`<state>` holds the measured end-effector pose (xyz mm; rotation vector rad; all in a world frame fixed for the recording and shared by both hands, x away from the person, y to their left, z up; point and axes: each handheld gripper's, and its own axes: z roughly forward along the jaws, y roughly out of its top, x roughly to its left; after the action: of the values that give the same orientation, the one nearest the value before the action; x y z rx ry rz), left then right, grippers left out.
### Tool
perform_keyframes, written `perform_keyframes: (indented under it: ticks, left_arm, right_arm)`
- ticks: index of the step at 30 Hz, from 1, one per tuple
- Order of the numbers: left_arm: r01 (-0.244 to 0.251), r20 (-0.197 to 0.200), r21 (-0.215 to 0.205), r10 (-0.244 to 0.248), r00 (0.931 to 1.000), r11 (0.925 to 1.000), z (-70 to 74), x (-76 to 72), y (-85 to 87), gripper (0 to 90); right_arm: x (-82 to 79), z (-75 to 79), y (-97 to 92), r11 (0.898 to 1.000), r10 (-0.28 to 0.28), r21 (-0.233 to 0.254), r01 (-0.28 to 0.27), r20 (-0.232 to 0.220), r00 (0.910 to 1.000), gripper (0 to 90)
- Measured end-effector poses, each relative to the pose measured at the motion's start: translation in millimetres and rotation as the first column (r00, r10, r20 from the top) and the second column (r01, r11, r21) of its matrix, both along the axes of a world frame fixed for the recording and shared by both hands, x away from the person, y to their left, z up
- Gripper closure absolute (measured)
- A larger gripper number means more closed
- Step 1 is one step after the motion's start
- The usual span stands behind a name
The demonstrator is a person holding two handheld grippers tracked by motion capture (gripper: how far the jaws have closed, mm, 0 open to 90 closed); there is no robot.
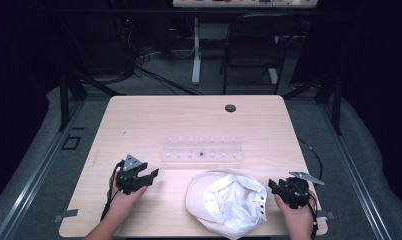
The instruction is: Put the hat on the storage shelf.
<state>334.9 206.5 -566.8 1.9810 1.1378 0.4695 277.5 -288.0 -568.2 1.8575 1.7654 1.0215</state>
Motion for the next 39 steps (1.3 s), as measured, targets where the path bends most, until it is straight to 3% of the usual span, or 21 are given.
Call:
perform_keyframes:
  ticks: [6, 8, 10, 16, 20, 27, 29, 30, 31, 36, 39]
  left_arm:
    - [0.010, 0.005, 0.014, -0.010, 0.9999, 0.9998, 2.5, -1.7, -1.0, 47.3]
    - [0.004, 0.008, 0.021, -0.004, 1.0000, 0.9998, 2.8, -2.3, -1.3, 47.4]
    - [0.004, 0.008, 0.022, -0.004, 1.0000, 0.9997, 2.9, -2.6, -1.5, 47.4]
    - [0.016, 0.010, 0.027, -0.016, 0.9998, 0.9995, 3.0, -3.5, -4.3, 47.3]
    - [0.022, 0.013, 0.031, -0.023, 0.9997, 0.9993, 2.5, -3.7, -5.0, 47.2]
    - [0.022, 0.014, 0.033, -0.023, 0.9996, 0.9992, 2.6, -4.0, -4.4, 47.2]
    - [0.022, 0.015, 0.035, -0.022, 0.9996, 0.9992, 2.5, -4.0, -4.4, 47.2]
    - [0.022, 0.014, 0.035, -0.022, 0.9997, 0.9992, 2.5, -4.2, -4.6, 47.1]
    - [0.022, 0.014, 0.035, -0.022, 0.9997, 0.9992, 2.5, -4.2, -4.6, 47.1]
    - [0.022, 0.012, 0.037, -0.022, 0.9997, 0.9991, 2.0, -4.4, -5.7, 47.1]
    - [0.023, 0.013, 0.040, -0.023, 0.9997, 0.9990, 2.1, -4.5, -5.7, 47.1]
  right_arm:
    - [0.6, 8.4, 0.2, 1.000, 0.013, 0.003, -0.013, -0.061, 0.9980, 58.6]
    - [0.4, 14.4, -0.6, 0.999, 0.027, 0.025, -0.025, -0.098, 0.9948, 58.8]
    - [0.9, 16.5, -0.3, 0.999, 0.027, 0.042, -0.023, -0.102, 0.9944, 58.8]
    - [2.4, 35.4, 0.5, 0.994, 0.073, 0.091, -0.057, -0.187, 0.9797, 61.7]
    - [3.2, 49.6, 5.4, 0.990, 0.115, 0.101, -0.094, -0.219, 0.9691, 62.2]
    - [-0.6, 70.7, 10.8, 0.982, 0.179, 0.098, -0.160, -0.231, 0.9563, 60.0]
    - [-3.8, 76.3, 10.1, 0.976, 0.202, 0.122, -0.179, -0.226, 0.9529, 59.0]
    - [-7.7, 80.2, 10.0, 0.969, 0.225, 0.157, -0.192, -0.225, 0.9482, 57.1]
    - [-7.7, 80.2, 10.0, 0.969, 0.225, 0.157, -0.192, -0.225, 0.9482, 57.1]
    - [-16.1, 78.5, 12.1, 0.954, 0.273, 0.197, -0.228, -0.246, 0.9301, 54.4]
    - [-17.8, 72.7, 15.4, 0.950, 0.285, 0.204, -0.235, -0.262, 0.9221, 52.9]
